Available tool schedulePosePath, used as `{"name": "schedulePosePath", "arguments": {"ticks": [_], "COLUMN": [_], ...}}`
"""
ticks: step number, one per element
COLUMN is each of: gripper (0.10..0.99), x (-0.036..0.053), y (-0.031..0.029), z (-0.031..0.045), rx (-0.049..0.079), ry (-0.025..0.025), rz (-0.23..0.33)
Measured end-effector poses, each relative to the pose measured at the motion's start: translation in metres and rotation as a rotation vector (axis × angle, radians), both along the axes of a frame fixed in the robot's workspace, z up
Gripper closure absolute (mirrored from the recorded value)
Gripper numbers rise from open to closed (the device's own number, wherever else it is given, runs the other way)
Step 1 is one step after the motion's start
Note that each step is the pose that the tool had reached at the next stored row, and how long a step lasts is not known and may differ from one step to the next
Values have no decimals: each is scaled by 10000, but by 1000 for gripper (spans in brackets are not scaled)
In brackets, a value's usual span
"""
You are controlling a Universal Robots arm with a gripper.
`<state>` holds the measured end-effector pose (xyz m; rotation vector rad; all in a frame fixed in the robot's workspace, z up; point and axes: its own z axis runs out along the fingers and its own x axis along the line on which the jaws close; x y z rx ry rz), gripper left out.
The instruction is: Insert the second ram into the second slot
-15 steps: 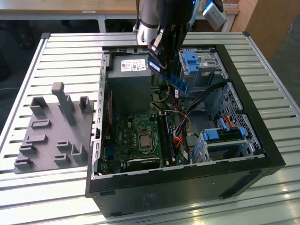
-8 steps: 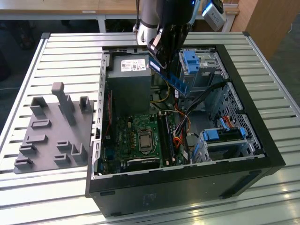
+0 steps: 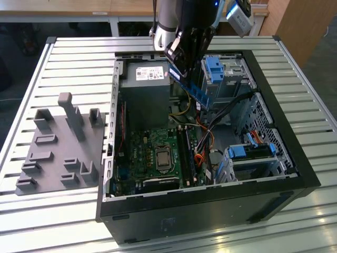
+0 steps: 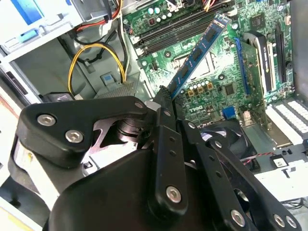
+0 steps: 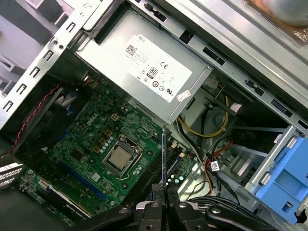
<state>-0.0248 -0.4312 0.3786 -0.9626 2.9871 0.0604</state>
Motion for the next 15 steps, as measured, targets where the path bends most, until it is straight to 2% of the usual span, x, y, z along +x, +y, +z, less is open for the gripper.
{"name": "schedulePosePath", "arguments": {"ticks": [15], "gripper": [949], "x": [0], "y": [0], "z": [-2], "rx": [0], "ry": [0], "rz": [-1041]}}
